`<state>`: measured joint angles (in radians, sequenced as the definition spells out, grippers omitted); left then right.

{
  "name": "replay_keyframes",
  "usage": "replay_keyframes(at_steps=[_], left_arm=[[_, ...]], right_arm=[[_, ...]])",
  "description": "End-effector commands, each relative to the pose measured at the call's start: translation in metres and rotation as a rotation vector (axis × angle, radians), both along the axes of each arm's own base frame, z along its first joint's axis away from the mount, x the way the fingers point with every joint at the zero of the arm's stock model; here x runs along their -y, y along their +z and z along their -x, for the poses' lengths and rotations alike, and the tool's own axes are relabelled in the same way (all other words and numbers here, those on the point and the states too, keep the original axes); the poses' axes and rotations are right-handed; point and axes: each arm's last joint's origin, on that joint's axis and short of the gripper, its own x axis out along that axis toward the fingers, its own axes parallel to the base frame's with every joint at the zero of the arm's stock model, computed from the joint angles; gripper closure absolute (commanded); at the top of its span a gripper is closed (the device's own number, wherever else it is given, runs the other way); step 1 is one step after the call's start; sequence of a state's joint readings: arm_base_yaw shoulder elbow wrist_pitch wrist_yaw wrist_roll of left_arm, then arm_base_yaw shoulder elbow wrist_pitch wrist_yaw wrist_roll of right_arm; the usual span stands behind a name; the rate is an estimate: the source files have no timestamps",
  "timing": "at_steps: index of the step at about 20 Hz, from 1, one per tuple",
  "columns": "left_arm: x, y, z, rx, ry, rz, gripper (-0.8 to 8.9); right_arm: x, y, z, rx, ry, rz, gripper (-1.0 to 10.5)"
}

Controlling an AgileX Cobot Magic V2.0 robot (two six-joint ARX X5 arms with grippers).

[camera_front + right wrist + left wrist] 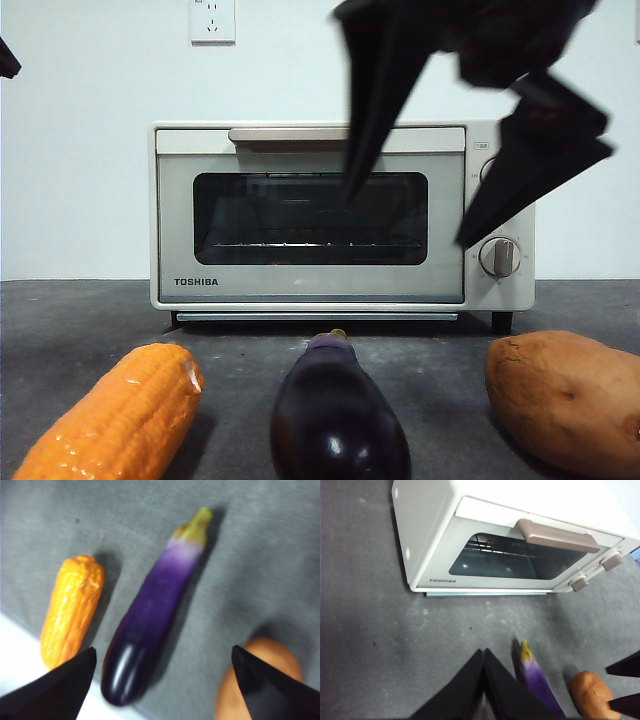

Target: Take the eggplant from the table,put the eggplant in the oven

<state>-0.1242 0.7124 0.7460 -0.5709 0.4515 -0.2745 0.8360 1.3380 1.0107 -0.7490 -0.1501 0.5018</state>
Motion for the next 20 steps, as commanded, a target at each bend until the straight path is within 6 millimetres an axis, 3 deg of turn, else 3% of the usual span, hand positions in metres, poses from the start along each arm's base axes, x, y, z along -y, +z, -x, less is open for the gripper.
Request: replay_keyframes(at_steps=[1, 5, 11, 18, 20], left_arm=[[0.001, 0.007, -0.001, 0.035, -0.017, -0.009, 8.08], [0.001, 0.007, -0.001, 0.035, -0.018, -0.011, 8.08], [0.001, 0.005, 0.0, 0.016, -0.02, -0.016, 8.07], [0.0, 0.004, 0.001, 0.0, -0.021, -0.019, 8.08], [0.0, 0.002, 0.002, -0.017, -0.021, -0.021, 8.08]], right_arm=[[-0.025, -0.008, -0.003, 0.0, -0.01, 0.036, 5.1], [-0.058, -0.034, -0.009, 0.002, -0.007, 0.088, 5.1], [-0.075, -0.075, -0.016, -0.044, -0.014, 0.173, 5.1], [-0.077, -0.08, -0.016, -0.05, -0.01, 0.183, 7.6], [-0.076, -0.079, -0.016, -0.065, -0.016, 0.192, 7.8]])
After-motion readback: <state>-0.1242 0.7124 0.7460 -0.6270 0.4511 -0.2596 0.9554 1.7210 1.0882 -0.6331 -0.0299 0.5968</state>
